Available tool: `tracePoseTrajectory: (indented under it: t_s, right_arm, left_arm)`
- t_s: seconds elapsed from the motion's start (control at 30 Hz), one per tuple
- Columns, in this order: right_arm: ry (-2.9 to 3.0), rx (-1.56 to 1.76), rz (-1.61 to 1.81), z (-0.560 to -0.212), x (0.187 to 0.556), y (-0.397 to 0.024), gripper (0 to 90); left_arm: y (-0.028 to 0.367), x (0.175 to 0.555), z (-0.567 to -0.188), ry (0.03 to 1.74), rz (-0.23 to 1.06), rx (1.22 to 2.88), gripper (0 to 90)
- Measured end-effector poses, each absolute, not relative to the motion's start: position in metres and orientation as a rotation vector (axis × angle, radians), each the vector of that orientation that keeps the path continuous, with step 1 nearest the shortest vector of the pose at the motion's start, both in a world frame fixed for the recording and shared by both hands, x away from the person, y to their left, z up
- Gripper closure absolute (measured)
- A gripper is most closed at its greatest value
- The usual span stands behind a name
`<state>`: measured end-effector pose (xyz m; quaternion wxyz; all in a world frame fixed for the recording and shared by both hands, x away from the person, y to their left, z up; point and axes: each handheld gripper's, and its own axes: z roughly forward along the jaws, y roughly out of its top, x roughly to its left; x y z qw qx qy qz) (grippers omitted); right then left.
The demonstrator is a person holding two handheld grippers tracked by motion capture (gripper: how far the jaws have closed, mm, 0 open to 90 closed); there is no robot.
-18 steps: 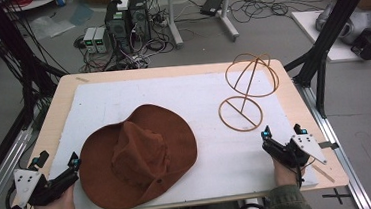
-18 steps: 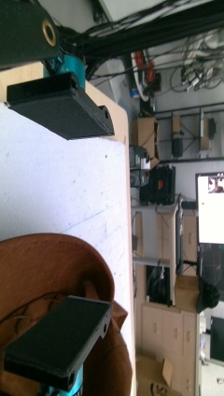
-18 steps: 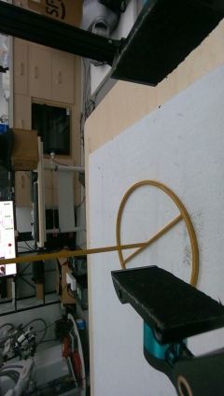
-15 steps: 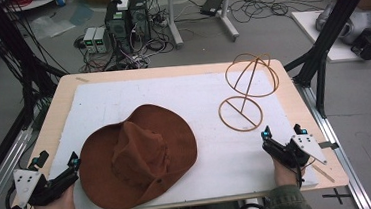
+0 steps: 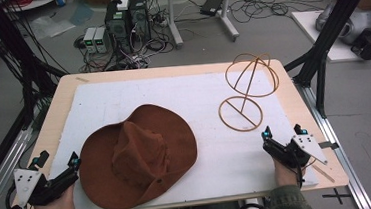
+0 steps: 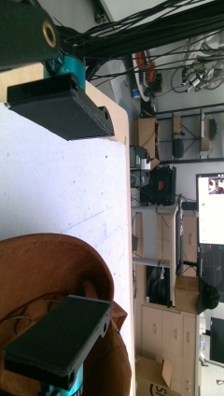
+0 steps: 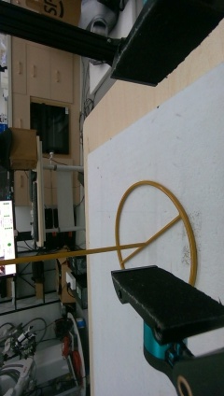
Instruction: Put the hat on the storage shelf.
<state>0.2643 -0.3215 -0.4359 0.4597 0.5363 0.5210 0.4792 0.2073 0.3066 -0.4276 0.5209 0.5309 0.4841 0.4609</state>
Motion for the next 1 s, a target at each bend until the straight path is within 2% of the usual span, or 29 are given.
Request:
tracePoseTrajectory:
  t_s: [0.63,1.0]
  right_arm:
    - [1.292,1.316,1.184,-0.436,0.265,-0.321,4.2]
    - [1.297,1.313,1.183,-0.436,0.264,-0.321,4.2]
  left_arm:
    - [0.295,0.214,-0.407,0.981,0.984,1.367,13.7]
    - [0.277,0.230,-0.404,0.843,0.786,1.534,13.6]
